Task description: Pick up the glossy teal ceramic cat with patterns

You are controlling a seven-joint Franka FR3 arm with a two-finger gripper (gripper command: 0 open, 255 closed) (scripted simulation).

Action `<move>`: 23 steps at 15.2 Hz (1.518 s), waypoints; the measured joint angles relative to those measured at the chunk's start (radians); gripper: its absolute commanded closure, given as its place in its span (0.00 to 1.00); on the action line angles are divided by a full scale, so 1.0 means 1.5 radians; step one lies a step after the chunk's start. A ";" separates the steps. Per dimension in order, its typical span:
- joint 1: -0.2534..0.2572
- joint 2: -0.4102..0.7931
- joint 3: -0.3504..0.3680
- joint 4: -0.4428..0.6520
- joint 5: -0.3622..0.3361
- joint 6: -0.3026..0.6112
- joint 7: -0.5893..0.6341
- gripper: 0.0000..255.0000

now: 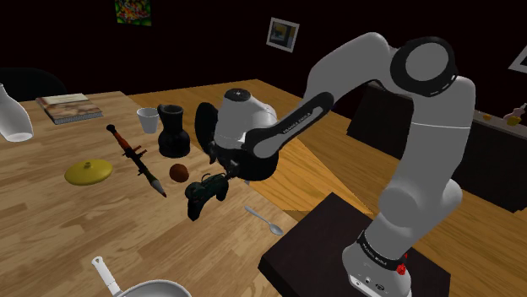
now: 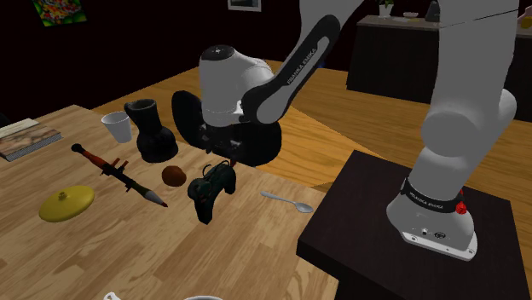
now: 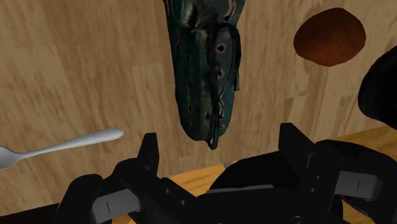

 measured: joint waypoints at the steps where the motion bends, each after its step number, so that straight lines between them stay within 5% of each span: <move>1: 0.012 0.016 -0.013 0.013 -0.011 -0.001 0.024 0.00; 9: 0.060 0.085 -0.072 0.037 -0.087 0.027 0.095 0.00; 10: 0.063 0.088 -0.075 0.037 -0.091 0.029 0.099 1.00; 23: 0.055 0.075 -0.064 0.033 -0.077 0.023 0.089 1.00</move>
